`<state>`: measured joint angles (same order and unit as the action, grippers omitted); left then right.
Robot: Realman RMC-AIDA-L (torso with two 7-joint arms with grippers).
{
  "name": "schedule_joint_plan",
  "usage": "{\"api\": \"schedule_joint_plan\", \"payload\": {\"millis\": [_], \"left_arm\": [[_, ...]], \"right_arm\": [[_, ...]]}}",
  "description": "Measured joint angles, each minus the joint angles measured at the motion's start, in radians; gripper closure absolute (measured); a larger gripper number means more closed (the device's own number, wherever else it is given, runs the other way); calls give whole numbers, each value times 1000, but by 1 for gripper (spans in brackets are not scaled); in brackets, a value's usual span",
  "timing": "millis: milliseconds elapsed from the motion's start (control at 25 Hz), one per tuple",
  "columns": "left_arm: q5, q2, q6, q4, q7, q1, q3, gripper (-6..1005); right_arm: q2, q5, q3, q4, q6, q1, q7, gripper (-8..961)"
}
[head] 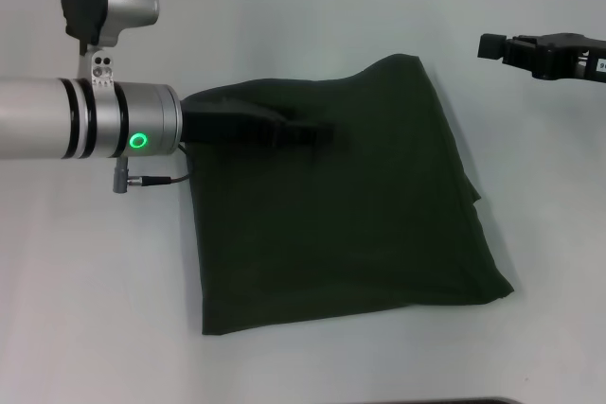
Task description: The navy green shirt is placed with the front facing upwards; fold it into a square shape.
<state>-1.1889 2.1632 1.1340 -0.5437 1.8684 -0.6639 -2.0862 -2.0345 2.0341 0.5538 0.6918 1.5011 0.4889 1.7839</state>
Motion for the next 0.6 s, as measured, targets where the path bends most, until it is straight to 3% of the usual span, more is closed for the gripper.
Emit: {"api": "schedule_joint_plan", "payload": {"millis": [240,360,600], "left_arm": [[0,-1,-26,-36,9,8,-10,187],[0,-2,-6,-67,11,23,-59,188],[-32,-6,246,-163,-25,96,-212,187]], "right_arm": [[3,0,0,0,1,-1,0,946],[4,0,0,-1,1,1,0,945],[3,2,13,-2,10,-1,-3,945]]}}
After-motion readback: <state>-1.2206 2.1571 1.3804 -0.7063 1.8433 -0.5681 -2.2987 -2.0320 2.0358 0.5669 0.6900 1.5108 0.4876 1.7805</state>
